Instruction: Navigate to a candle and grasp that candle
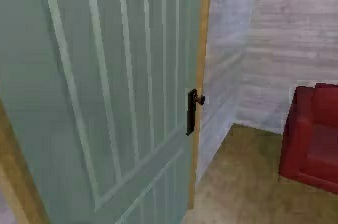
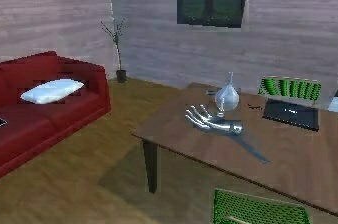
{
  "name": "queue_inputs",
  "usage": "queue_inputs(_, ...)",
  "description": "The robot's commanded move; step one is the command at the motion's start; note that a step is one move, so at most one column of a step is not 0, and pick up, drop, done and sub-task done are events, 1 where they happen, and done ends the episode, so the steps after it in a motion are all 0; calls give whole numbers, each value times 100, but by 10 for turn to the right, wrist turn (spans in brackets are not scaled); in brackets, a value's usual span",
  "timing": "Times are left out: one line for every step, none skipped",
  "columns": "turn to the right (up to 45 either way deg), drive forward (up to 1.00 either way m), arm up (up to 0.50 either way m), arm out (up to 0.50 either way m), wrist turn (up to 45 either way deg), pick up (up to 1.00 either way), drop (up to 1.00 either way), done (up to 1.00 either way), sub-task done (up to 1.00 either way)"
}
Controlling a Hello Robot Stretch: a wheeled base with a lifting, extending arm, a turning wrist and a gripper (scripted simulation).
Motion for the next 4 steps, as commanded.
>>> queue_inputs(-450, 0, 0, 0, 0, 0, 0, 0, 0)
queue_inputs(-450, 0, 0, 0, 0, 0, 0, 0, 0)
queue_inputs(-450, 0, 0, 0, 0, 0, 0, 0, 0)
queue_inputs(-420, 0, 0, 0, 0, 0, 0, 0, 0)
